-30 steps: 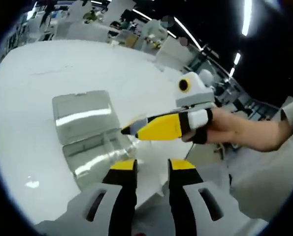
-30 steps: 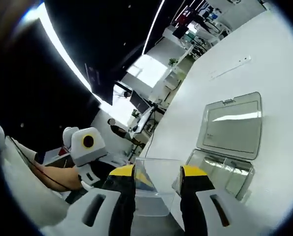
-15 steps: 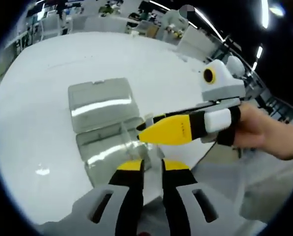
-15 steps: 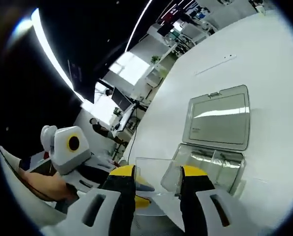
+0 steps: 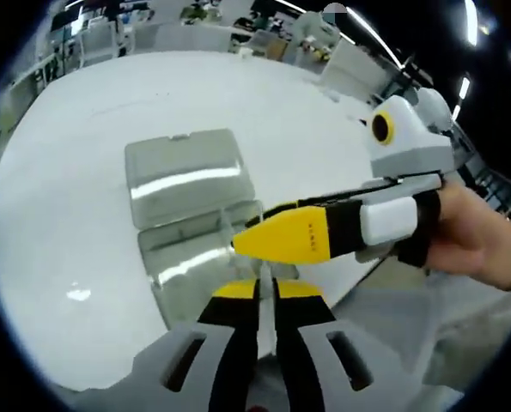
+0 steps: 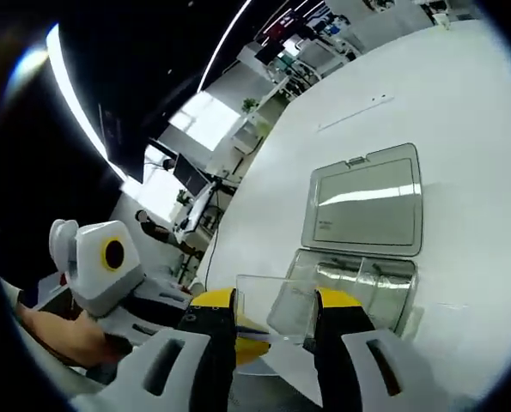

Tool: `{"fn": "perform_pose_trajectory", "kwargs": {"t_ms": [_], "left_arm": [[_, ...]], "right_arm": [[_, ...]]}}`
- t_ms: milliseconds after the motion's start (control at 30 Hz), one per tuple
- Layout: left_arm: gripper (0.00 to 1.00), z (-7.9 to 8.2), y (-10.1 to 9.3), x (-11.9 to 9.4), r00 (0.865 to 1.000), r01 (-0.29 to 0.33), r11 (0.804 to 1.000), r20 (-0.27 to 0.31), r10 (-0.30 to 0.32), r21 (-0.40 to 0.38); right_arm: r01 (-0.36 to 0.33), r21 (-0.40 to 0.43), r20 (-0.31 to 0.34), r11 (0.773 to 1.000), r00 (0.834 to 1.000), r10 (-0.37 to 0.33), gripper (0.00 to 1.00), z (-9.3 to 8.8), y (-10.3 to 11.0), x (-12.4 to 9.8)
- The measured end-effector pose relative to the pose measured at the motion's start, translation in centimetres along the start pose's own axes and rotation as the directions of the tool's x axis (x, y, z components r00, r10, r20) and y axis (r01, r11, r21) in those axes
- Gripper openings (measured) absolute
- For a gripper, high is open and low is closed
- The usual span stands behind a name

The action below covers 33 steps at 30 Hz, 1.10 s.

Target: Insert the divider into the dual guide fixture by aligning both edges with the guide slots and pushing it downward to the bottom, including one-sided entry, uneven engagement, binding, and posture correction.

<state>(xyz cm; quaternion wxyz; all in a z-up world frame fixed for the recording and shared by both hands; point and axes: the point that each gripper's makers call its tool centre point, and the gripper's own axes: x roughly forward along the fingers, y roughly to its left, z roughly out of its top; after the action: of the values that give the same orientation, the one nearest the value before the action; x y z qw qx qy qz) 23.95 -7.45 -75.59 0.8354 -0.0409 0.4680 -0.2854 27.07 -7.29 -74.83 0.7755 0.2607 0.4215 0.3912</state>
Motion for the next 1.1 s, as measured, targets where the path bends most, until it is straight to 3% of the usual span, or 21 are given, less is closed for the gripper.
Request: {"fn": "perform_pose_trajectory", "kwargs": {"t_ms": [300, 1100], "left_arm": [[0.03, 0.17, 0.32, 0.27, 1.000, -0.015, 1.000, 0.000, 0.015, -0.023], [0.02, -0.57, 0.67, 0.77, 0.999, -0.013, 1.000, -0.041, 0.012, -0.026]], "right_arm": [[0.054, 0.010, 0.014, 0.998, 0.998, -0.055, 0.31, -0.13, -0.54, 0.32], [0.105, 0.006, 0.003, 0.994, 0.994, -0.105, 0.31, -0.67, -0.89, 0.69]]}}
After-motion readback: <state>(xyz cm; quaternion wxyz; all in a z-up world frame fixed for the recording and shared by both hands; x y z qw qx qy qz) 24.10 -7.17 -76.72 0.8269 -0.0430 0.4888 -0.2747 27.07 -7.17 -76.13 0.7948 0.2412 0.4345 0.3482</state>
